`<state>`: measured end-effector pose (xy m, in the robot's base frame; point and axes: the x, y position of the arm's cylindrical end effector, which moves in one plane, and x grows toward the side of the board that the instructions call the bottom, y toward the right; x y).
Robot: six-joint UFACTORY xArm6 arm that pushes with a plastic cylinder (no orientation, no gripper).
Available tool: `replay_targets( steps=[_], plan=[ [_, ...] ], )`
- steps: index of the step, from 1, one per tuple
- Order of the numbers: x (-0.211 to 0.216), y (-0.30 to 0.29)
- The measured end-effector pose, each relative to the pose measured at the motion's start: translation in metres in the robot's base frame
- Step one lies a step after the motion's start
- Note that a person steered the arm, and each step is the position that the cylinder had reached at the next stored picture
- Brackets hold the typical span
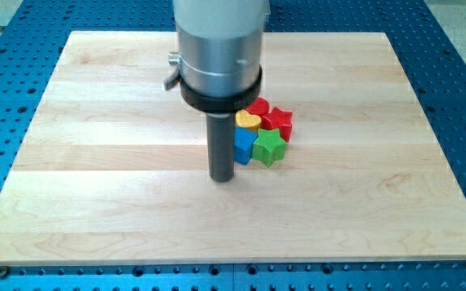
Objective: Separate the green star from group of blocks
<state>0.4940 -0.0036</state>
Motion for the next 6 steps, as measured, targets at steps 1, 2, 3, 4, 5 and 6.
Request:
replay_targets(
  steps=[1,2,3,4,5,6],
  plan=[
    [-0.028,0.114],
    [-0.035,0.136],
    [-0.045,0.128],
    [-0.044,0.181],
    [-0.032,0.185],
    [-0.065,0.180]
  ],
)
